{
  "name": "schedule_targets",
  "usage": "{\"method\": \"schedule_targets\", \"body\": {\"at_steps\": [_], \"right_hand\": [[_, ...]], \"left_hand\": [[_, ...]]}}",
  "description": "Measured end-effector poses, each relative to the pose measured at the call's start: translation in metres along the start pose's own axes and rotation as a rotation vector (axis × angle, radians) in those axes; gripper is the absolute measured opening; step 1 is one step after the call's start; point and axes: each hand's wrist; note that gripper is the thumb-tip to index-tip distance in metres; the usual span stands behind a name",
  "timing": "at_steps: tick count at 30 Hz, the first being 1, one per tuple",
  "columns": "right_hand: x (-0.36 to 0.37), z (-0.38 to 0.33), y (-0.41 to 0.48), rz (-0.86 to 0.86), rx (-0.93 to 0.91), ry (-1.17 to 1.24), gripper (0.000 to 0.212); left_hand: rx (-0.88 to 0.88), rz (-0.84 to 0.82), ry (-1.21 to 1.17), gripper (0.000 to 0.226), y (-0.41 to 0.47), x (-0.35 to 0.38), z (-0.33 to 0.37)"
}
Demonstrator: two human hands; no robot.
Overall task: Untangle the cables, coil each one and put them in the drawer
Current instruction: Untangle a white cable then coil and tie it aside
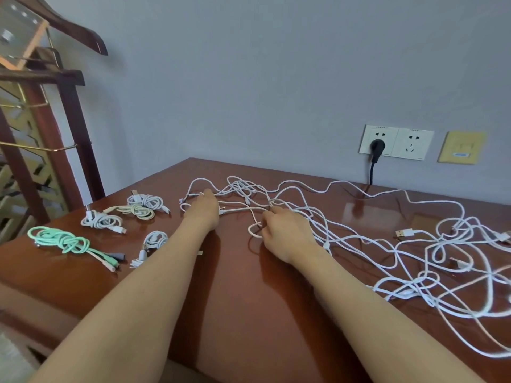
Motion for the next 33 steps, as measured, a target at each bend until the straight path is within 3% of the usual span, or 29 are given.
{"method": "schedule_targets", "body": {"at_steps": [5, 9, 15, 17, 20, 22, 24, 26, 29, 33], "right_hand": [[-0.006, 0.000, -0.001, -0.035, 0.022, 0.045, 0.026], [-0.012, 0.001, -0.002, -0.034, 0.043, 0.037, 0.027], [-0.019, 0.003, -0.004, 0.017, 0.137, 0.138, 0.025], [-0.021, 0.006, -0.003, 0.085, 0.181, 0.238, 0.029], [-0.023, 0.011, 0.001, 0.264, 0.191, 0.456, 0.045], [-0.027, 0.017, 0.003, 0.286, 0.152, 0.654, 0.063], [-0.032, 0.023, 0.003, 0.240, 0.075, 0.781, 0.057], [-0.035, 0.030, 0.002, 0.263, 0.074, 0.862, 0.016], [-0.046, 0.042, -0.005, 0.218, 0.164, 1.142, 0.028], [-0.065, 0.053, -0.016, 0.246, 0.245, 1.415, 0.026]], "left_hand": [[0.051, -0.068, -0.027, 0.027, -0.001, 0.004, -0.004], [0.098, -0.045, -0.084, 0.034, -0.007, -0.002, -0.003], [-0.010, 0.054, -0.673, 0.030, -0.018, -0.033, 0.009], [0.094, -0.011, -0.806, 0.024, -0.028, -0.046, 0.018], [0.322, -0.329, -0.917, 0.025, -0.047, -0.067, 0.037], [0.477, -0.523, -0.887, 0.029, -0.056, -0.076, 0.051], [0.570, -0.615, -0.884, 0.030, -0.061, -0.083, 0.062], [0.613, -0.643, -0.902, 0.030, -0.064, -0.090, 0.072], [0.639, -0.604, -0.927, 0.030, -0.071, -0.100, 0.087], [0.553, -0.414, -1.026, 0.024, -0.073, -0.103, 0.105]]}}
Point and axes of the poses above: each hand's wrist, its own y-axis towards the middle knuckle, its own x-axis out of the palm, z = x × y, and after that the axes turned 9 degrees about y, right-handed
